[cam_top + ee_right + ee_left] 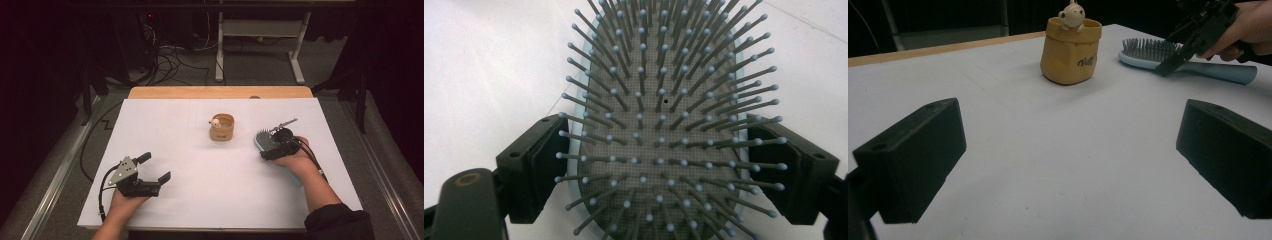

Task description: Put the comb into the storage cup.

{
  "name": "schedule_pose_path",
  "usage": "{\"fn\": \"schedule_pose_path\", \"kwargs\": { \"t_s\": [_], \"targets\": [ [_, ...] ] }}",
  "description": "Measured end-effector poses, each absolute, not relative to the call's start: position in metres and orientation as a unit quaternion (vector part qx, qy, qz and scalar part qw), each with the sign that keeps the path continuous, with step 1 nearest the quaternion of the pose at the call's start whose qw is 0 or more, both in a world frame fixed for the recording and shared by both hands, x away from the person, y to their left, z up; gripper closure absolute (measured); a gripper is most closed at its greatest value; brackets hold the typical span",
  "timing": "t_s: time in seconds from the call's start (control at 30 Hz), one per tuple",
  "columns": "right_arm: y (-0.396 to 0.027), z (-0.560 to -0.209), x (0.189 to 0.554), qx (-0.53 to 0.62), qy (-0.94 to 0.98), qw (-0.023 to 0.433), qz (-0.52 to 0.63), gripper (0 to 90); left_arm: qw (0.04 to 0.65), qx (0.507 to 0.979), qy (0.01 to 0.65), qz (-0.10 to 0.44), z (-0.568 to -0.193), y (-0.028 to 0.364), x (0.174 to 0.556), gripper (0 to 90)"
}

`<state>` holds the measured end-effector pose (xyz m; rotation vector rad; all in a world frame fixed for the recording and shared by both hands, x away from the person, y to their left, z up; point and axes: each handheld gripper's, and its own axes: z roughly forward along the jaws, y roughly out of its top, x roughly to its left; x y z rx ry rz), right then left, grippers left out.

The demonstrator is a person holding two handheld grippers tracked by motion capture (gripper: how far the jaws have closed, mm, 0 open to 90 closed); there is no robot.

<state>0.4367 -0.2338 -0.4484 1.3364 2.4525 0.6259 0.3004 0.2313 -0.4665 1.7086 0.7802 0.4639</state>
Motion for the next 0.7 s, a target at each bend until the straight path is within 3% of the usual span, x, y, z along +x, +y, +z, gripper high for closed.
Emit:
{"fn": "schedule_pose_path", "kwargs": {
  "t_s": [0.7],
  "targets": [
    [-0.2302, -0.4458, 0.4386, 0.466, 0.852, 0.134, 0.199, 19.8, 0.566, 0.729, 0.331, 0.199, -0.4666, 0.2310, 0.3000, 0.5]
  ]
}}
